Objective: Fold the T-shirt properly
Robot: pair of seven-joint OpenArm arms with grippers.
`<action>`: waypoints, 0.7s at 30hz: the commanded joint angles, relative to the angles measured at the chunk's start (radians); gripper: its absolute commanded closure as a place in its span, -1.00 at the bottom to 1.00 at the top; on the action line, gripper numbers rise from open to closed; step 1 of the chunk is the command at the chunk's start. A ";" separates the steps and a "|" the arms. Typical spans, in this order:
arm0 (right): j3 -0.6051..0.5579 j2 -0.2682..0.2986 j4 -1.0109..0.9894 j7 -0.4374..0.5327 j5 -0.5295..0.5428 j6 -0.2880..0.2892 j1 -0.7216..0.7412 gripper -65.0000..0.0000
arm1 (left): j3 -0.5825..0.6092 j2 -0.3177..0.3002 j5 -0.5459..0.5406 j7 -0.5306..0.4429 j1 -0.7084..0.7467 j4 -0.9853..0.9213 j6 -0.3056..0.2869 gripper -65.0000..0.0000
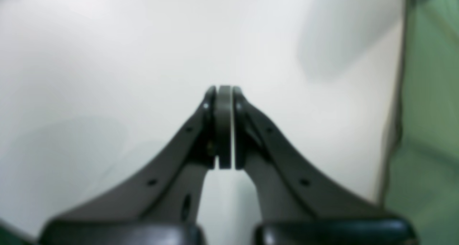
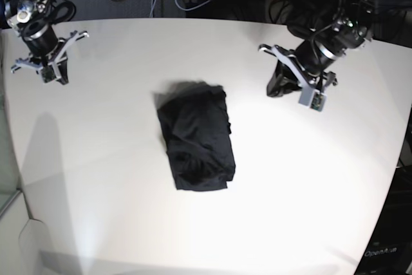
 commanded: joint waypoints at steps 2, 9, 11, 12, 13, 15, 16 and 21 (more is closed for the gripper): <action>0.046 -0.032 0.039 0.065 0.018 -0.006 -0.033 1.00 | -0.040 -0.010 -0.007 -0.020 0.030 0.023 -0.035 0.98; 0.214 -0.184 0.062 0.142 0.018 -0.006 -0.104 1.00 | -0.156 -0.010 -0.006 -0.020 0.128 0.035 -0.139 0.98; 0.288 -0.236 0.062 0.159 0.018 -0.006 -0.102 1.00 | -0.183 -0.010 -0.006 -0.020 0.154 0.035 -0.168 0.98; 0.322 -0.255 0.062 0.171 0.018 -0.006 -0.102 1.00 | -0.195 -0.010 -0.006 -0.020 0.162 0.035 -0.182 0.98; 0.352 -0.270 0.060 0.179 0.018 -0.006 -0.102 1.00 | -0.208 -0.010 -0.004 -0.019 0.171 0.033 -0.194 0.98; 0.400 -0.287 0.049 0.177 0.018 -0.006 -0.102 1.00 | -0.223 -0.014 -0.004 -0.019 0.198 0.030 -0.214 0.98; 0.417 -0.287 0.037 0.183 0.018 -0.006 -0.104 1.00 | -0.231 -0.016 -0.004 -0.019 0.209 0.030 -0.225 0.98; 0.523 -0.287 -0.079 0.187 0.018 -0.006 -0.107 1.00 | -0.234 -0.008 0.126 -0.019 0.260 0.027 -0.300 0.98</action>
